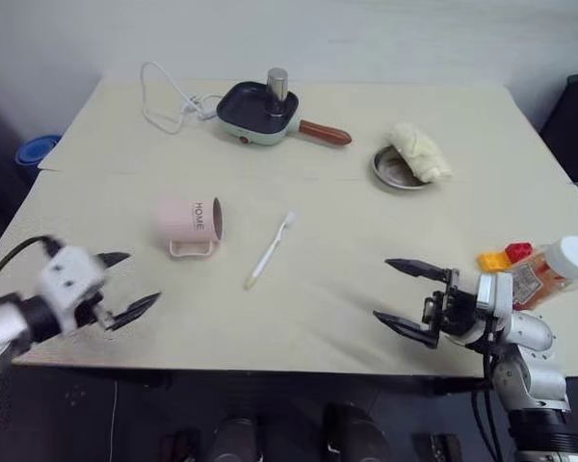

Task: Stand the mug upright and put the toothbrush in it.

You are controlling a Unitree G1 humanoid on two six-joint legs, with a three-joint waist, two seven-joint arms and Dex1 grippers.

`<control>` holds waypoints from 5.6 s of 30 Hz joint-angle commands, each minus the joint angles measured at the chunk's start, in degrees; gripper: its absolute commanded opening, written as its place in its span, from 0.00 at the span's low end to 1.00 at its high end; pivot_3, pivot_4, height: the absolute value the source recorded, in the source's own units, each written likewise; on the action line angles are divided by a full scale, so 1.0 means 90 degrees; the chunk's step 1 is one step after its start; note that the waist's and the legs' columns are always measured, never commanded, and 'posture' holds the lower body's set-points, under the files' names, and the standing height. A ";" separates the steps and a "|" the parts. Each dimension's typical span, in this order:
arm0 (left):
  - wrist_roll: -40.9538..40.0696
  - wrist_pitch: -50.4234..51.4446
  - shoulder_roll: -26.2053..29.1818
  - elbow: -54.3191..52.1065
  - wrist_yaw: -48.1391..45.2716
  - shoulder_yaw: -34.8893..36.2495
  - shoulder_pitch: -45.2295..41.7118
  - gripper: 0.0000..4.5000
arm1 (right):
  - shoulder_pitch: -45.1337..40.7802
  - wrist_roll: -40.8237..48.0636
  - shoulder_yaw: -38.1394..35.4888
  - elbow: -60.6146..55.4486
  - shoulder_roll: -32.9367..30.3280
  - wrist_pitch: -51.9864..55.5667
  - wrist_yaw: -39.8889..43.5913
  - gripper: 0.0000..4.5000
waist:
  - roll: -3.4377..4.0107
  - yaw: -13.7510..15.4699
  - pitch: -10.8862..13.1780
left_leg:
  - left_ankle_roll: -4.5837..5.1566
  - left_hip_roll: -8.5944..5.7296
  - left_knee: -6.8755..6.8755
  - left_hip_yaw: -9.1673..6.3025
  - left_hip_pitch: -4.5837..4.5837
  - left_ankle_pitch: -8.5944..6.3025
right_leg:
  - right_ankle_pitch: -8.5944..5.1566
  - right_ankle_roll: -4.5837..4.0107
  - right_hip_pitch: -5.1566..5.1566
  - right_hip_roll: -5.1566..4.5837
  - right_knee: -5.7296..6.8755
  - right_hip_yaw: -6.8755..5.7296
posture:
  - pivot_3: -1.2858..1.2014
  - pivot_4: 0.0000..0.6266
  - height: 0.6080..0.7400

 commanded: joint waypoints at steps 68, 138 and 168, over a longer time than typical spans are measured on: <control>0.0193 -0.1851 -0.3432 0.2279 -0.2512 -0.2798 -0.3538 0.96 | 0.1281 0.0045 -0.0817 -0.0554 -0.0306 -0.0684 -0.0863 1.00 | -0.0002 0.0009 0.0007 | 0.0006 0.0036 0.0096 0.0002 -0.0010 -0.0012 | 0.0009 0.0011 0.0005 0.0078 0.0024 0.0026 | 0.52 0.24 1.00; -0.1957 -0.0477 -0.5575 0.3785 -0.1795 -0.1961 -0.6261 0.03 | 0.1763 0.0278 -0.1478 -0.1525 0.0000 -0.1064 -0.1491 1.00 | -0.0010 0.0167 0.0015 | -0.0001 -0.0007 0.0114 0.0002 -0.0007 -0.0014 | 0.0016 0.0025 0.0030 0.0078 0.0007 0.0020 | 0.52 0.24 1.00; 0.0542 -0.3451 -0.4099 0.4014 -0.2361 -0.2454 -0.4788 0.90 | 0.1007 0.0514 -0.1312 -0.0134 -0.0919 -0.0563 -0.0623 1.00 | -0.0004 -0.0072 0.0013 | 0.0007 0.0015 0.0095 0.0004 -0.0010 -0.0017 | 0.0014 0.0019 0.0012 0.0086 0.0002 0.0021 | 0.52 0.24 1.00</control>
